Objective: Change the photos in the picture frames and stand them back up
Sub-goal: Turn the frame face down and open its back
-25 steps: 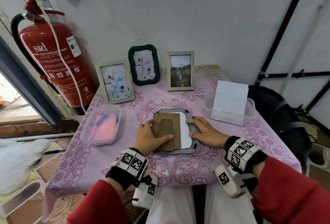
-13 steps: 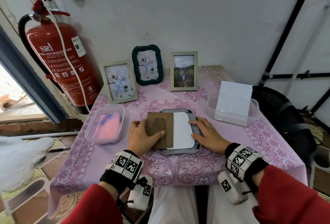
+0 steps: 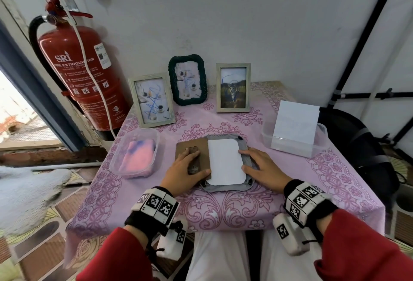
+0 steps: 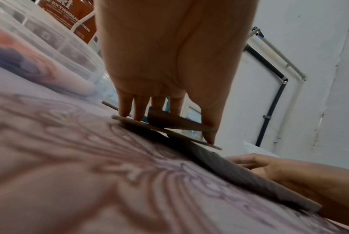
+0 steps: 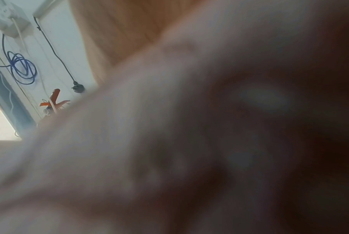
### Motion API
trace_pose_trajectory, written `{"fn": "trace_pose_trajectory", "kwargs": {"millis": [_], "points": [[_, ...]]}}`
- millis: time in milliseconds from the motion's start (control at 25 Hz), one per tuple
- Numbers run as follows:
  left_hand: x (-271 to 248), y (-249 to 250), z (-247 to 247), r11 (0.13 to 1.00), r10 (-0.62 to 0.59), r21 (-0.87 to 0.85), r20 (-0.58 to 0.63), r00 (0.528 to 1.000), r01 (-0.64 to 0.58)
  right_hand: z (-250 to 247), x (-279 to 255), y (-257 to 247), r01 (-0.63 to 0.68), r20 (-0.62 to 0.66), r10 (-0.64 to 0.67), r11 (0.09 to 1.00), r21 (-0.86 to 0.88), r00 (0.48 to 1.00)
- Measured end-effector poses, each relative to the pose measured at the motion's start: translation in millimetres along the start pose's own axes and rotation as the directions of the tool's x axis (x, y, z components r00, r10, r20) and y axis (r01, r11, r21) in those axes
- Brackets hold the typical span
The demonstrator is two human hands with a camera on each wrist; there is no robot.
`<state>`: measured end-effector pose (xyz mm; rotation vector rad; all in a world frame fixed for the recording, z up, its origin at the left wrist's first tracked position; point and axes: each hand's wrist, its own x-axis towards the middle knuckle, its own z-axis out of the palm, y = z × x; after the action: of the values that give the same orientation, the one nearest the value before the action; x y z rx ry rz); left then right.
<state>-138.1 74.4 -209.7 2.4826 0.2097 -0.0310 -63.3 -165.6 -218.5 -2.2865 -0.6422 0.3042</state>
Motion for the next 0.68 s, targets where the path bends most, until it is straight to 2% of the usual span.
{"fn": "trace_pose_trajectory", "kwargs": {"millis": [120,320,680], "points": [[-4,-10,-10,0.999,-0.026,-0.026,0.0,1.0,0.026,1,1,2,0.006,-0.002,-0.006,1.0,0.004,1.0],[-9,-18,-20,0.998,0.006,-0.07,0.034,0.999,-0.003,1,2,3,0.019,-0.008,-0.019,1.0,0.004,1.0],[-9,-26,-21,0.998,-0.063,0.03,0.03,0.998,0.062,2,3,6,0.025,-0.009,-0.024,1.0,0.002,1.0]]}}
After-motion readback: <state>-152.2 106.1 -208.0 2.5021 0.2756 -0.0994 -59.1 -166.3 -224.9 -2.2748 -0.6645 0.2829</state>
